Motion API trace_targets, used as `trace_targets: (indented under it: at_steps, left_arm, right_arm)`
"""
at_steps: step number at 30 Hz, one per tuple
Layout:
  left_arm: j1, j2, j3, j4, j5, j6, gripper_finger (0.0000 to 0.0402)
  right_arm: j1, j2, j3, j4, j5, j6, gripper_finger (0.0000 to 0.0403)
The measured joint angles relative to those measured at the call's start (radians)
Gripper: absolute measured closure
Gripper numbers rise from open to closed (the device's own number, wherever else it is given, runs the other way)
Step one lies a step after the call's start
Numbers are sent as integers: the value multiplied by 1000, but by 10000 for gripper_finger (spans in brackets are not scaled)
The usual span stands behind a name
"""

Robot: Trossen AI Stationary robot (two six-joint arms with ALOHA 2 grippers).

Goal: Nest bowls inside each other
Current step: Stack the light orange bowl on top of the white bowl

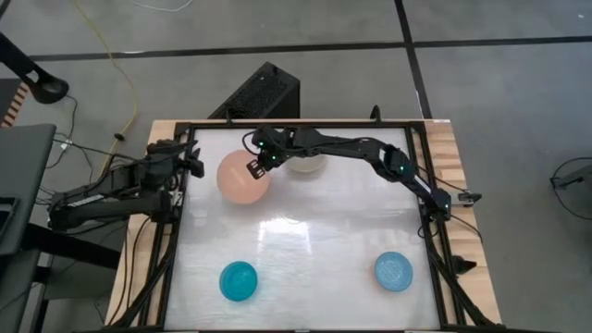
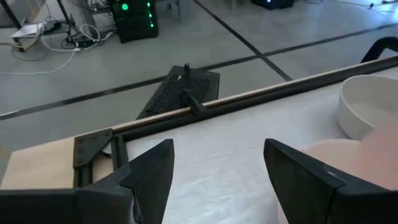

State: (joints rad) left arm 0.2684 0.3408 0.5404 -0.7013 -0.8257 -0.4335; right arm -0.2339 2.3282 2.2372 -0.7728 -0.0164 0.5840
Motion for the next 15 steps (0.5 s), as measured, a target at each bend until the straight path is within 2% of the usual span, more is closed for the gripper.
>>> trace_targets:
  at_steps: [6, 15]
  left_arm:
    - [0, 0, 0, -14, 11, -44, 164]
    - [0, 0, 0, -22, 58, -54, 164]
  right_arm:
    - [-6, 18, -1, -4, 25, 4, 368]
    - [-6, 18, -1, 27, 45, 86, 305]
